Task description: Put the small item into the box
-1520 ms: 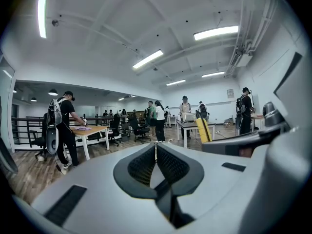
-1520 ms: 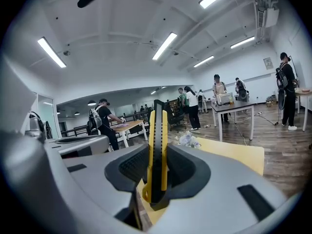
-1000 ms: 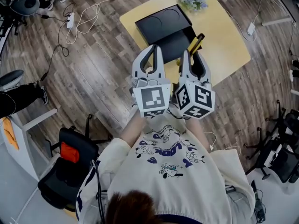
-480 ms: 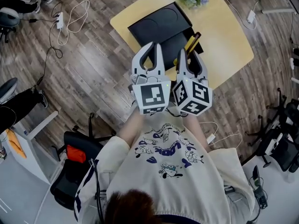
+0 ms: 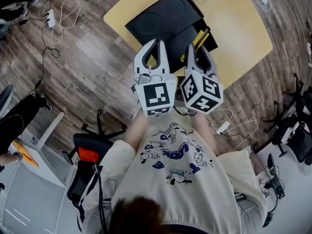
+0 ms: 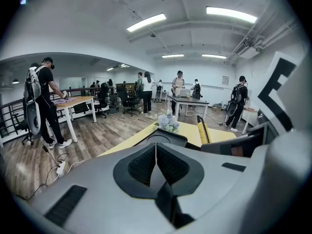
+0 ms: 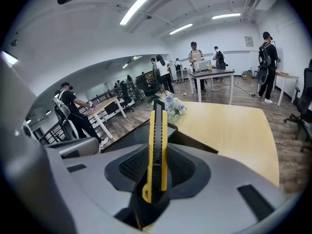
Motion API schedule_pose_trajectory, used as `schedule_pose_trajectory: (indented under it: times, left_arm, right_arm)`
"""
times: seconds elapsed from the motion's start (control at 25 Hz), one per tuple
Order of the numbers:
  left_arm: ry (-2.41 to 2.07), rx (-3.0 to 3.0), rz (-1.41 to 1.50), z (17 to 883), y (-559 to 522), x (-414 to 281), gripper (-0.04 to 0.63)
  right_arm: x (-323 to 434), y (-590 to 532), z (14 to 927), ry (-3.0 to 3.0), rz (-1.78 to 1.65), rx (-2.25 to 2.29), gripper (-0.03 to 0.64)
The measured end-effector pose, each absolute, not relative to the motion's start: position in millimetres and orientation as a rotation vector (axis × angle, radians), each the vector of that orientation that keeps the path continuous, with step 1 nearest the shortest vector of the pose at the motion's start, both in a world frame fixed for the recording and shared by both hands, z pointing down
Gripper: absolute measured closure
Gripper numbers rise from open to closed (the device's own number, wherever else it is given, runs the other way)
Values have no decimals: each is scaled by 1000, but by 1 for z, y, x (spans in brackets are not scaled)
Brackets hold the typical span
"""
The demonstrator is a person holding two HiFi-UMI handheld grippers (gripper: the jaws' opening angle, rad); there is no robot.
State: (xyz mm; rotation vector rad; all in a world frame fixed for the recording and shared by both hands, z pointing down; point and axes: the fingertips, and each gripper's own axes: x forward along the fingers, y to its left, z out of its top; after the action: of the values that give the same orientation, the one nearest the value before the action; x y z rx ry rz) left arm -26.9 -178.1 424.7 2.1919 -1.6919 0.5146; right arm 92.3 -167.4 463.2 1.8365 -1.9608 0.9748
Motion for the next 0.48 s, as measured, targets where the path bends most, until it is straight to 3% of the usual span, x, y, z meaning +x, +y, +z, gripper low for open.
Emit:
schedule_pose_trajectory:
  times: [0.48]
  left_arm:
    - [-1606, 2161, 569, 458, -184, -32, 574]
  right_arm:
    - [93, -160, 512, -1717, 1170, 1817, 488]
